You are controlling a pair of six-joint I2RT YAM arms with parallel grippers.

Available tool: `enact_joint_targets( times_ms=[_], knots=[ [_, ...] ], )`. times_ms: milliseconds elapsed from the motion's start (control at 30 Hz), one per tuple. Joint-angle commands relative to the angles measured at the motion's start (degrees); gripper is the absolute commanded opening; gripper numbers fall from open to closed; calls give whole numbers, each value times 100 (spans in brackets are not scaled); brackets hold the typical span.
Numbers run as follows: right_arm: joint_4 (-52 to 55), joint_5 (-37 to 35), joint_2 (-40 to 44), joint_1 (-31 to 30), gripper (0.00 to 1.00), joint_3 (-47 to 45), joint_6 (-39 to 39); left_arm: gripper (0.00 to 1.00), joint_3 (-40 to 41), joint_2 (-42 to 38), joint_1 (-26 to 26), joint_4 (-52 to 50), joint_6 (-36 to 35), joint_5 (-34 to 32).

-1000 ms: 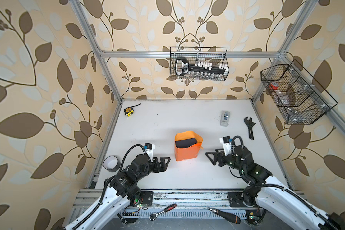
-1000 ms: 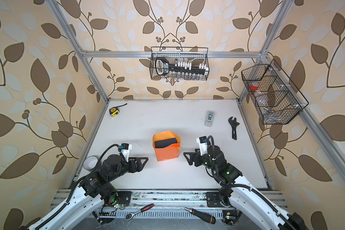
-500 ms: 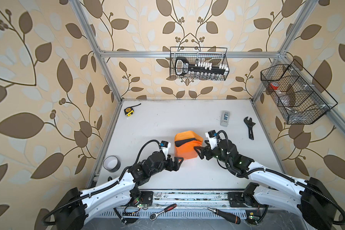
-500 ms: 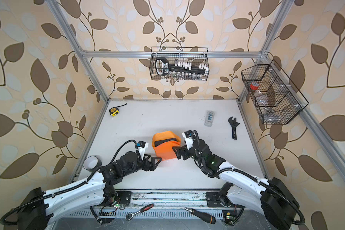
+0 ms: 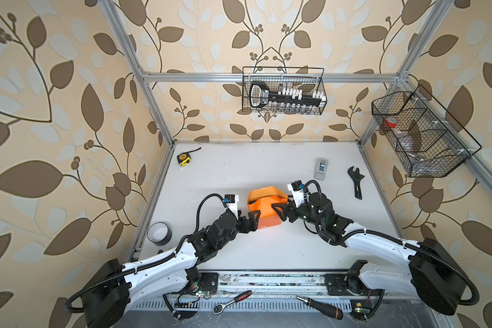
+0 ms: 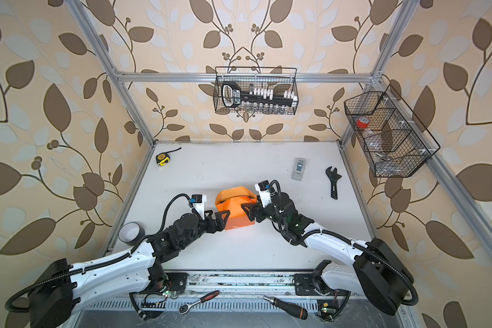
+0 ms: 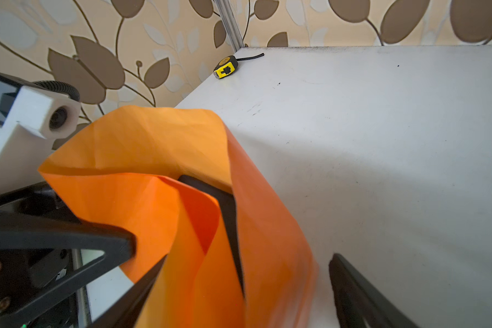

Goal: Wrap a gift box in wrapping paper
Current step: Fold the wrapping paper for the gift box.

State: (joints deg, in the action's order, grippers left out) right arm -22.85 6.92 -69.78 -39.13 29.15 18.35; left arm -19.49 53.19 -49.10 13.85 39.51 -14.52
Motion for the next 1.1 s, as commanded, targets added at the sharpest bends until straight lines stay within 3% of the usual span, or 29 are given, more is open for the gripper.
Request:
enact_joint_targets(
  times_ms=[0, 433, 500, 767, 1000, 1067],
  knots=[
    [-220, -287, -137, -109, 80, 72, -99, 99, -227, 132, -21, -199, 454, -573],
    [-447, -1135, -308, -323, 58, -97, -1, 99, -174, 253, -60, -468, 519, -594],
    [-433, -1269, -282, -324, 50, -105, 10, 98, -171, 293, -64, -449, 517, -586],
    [-532, -1228, -421, -323, 35, -113, 57, 99, -255, 503, -100, -383, 514, -547],
    [-537, -1306, -395, -354, 14, -146, 112, 99, -441, 664, -117, -461, 441, -551],
    [-477, -1317, -308, -349, 14, -146, 125, 99, -505, 697, -118, -532, 423, -567]
  ],
)
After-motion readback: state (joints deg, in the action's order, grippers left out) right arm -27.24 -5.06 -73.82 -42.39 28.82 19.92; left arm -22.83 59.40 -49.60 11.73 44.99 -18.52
